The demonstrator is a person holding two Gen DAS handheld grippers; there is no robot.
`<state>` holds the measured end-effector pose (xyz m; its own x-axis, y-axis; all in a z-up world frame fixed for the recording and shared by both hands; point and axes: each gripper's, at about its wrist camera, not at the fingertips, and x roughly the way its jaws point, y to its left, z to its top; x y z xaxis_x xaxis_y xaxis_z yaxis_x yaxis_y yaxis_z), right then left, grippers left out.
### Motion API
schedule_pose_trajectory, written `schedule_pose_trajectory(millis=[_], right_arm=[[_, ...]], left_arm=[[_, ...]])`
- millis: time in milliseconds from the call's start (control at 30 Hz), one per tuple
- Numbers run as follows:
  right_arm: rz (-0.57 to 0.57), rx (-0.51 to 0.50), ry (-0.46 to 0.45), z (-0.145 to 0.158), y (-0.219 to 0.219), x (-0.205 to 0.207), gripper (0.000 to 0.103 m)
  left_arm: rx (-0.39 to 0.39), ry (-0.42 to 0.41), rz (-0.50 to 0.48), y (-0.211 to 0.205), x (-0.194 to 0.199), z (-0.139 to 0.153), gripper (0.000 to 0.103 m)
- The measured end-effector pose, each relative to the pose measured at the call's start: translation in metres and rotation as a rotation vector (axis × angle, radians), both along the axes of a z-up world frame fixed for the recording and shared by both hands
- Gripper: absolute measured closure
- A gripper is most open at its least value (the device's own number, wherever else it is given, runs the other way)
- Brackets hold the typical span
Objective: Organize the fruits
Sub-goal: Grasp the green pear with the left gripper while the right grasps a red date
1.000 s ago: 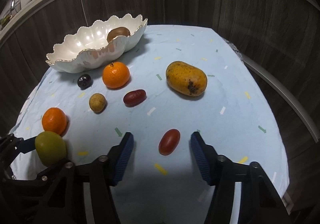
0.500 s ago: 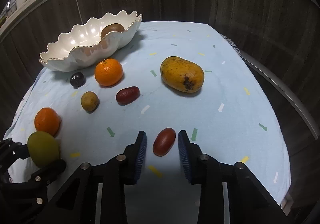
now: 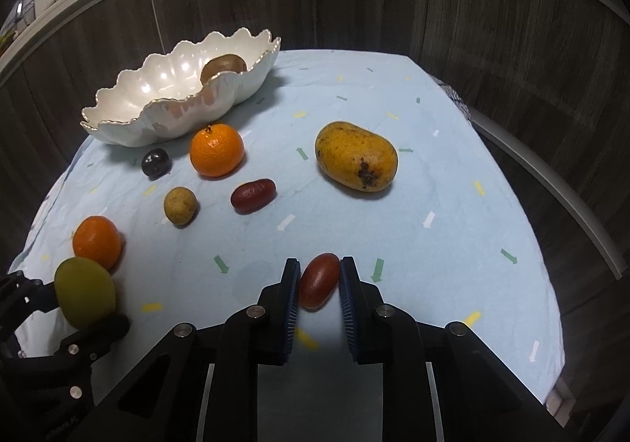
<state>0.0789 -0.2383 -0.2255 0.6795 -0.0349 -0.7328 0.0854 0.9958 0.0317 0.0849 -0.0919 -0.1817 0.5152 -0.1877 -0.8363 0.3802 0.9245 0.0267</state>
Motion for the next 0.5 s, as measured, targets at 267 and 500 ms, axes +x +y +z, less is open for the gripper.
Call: schedule_pose_trajectory(millis=[267, 500], right_arm=[[0.003, -0.015, -0.025, 0.011, 0.003, -0.005, 0.081], [0.01, -0.021, -0.045, 0.021, 0.007, -0.01, 0.081]], left_arm=[[-0.009, -0.043, 0.005, 0.002, -0.004, 0.012, 0.055], [-0.021, -0.087, 0.022, 0.007, -0.004, 0.024, 0.055]])
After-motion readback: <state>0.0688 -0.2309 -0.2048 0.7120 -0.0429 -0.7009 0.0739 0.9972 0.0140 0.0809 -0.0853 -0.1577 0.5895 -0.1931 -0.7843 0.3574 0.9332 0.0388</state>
